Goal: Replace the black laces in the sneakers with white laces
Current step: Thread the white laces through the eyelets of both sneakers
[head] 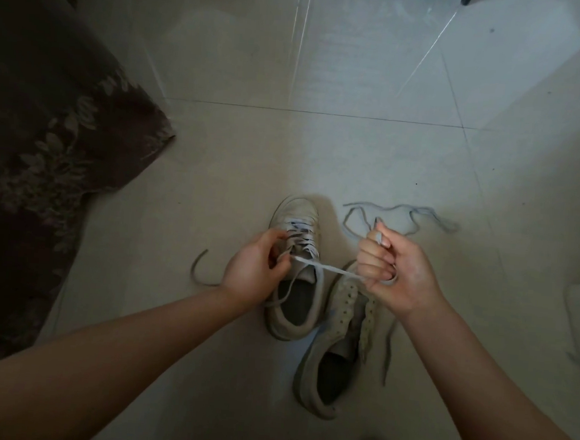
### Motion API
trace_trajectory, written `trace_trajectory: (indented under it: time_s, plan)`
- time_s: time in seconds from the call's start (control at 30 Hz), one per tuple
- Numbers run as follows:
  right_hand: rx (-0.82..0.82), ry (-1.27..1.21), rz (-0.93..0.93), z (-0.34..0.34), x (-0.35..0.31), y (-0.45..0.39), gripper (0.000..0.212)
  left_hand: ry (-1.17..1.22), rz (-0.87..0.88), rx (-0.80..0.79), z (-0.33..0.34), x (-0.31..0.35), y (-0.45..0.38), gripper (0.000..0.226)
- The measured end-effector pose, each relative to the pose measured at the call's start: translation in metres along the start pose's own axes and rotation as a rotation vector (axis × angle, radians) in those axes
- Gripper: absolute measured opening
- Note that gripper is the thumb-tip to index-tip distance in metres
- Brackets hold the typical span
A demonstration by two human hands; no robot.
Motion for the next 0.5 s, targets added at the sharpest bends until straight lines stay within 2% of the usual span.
trace_trajectory:
  time_s: [0.1,0.2,0.3,0.4,0.5]
  plan:
    - [0.104,0.196,-0.081,-0.011,-0.006,-0.006,0.038,-0.042,-0.001,-0.013,0.000,0.002,0.000,0.036]
    - [0.312,0.751,-0.315,-0.032,-0.037,-0.005,0.041,-0.107,0.030,0.027,-0.005,0.006,0.006,0.037]
    - [0.417,1.073,-0.478,-0.030,-0.061,0.009,0.038,-0.266,0.196,0.175,-0.014,0.020,0.018,0.035]
    - [0.400,1.150,-0.580,-0.015,-0.069,0.019,0.036,-0.367,0.289,0.256,-0.018,0.032,0.027,0.033]
    - [0.232,1.121,-0.487,0.003,-0.052,0.017,0.032,-0.325,0.300,0.255,-0.021,0.041,0.026,0.049]
Point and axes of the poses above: each hand's wrist, its own y-axis away from the middle knuckle, its own z-axis out of the palm, x = y × z, the point moved 9 cm from there along -y, towards the middle knuckle, and after that the axes turned 15 degrees about -y, right-handed, at the moved point
